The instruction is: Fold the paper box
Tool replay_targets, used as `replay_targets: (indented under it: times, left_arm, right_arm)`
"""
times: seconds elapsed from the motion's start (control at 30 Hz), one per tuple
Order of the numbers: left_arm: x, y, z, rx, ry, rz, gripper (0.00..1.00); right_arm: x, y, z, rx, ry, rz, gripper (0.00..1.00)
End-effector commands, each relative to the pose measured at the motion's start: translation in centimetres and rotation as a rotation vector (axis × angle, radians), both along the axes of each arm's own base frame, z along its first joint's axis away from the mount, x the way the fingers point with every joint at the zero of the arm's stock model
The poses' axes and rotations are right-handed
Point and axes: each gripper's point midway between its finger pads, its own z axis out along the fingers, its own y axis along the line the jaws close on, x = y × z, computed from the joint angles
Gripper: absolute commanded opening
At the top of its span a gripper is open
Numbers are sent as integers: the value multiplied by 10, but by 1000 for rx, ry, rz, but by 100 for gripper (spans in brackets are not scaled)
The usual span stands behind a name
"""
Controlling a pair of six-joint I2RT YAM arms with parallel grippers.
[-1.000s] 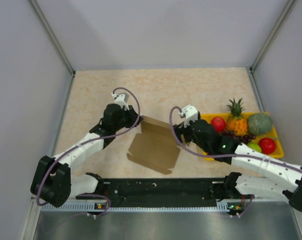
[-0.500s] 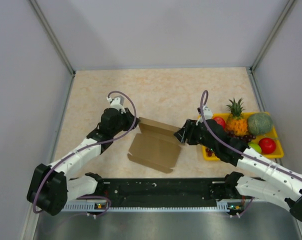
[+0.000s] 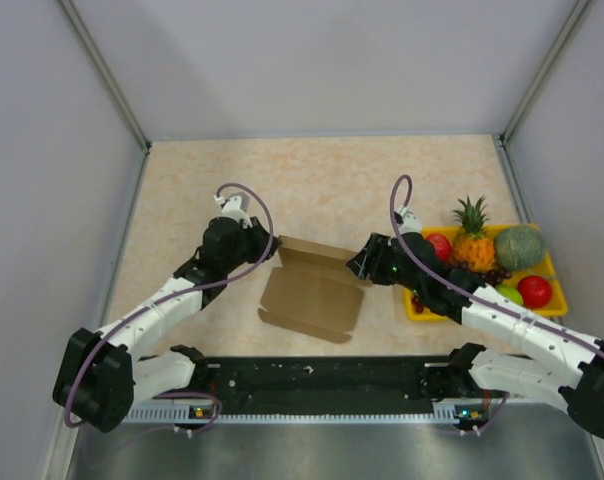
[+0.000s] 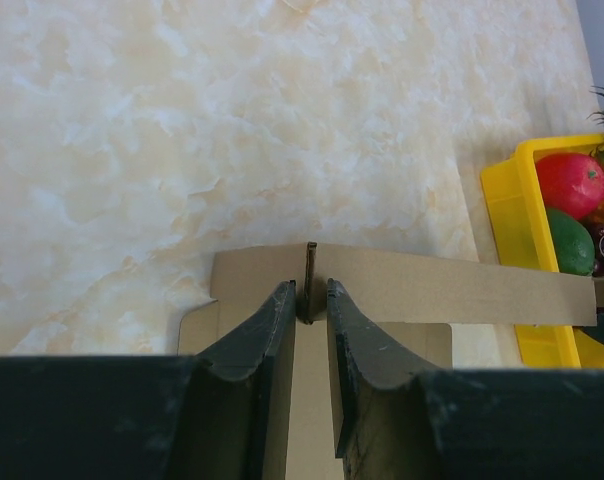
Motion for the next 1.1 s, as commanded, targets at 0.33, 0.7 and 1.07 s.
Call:
replay_targets:
  times: [0.33, 0.7, 1.07]
  left_arm:
    - [-8, 3, -21, 76, 59, -21, 23]
    - [-7, -1, -20, 80, 59, -40, 23]
    - [-5, -3, -20, 82, 62, -48, 23]
  right_arm:
    - [33, -1, 19, 14, -59, -35, 49]
    - [45, 0, 37, 71, -128, 10, 49]
    - [52, -3, 29, 153, -34, 2, 49]
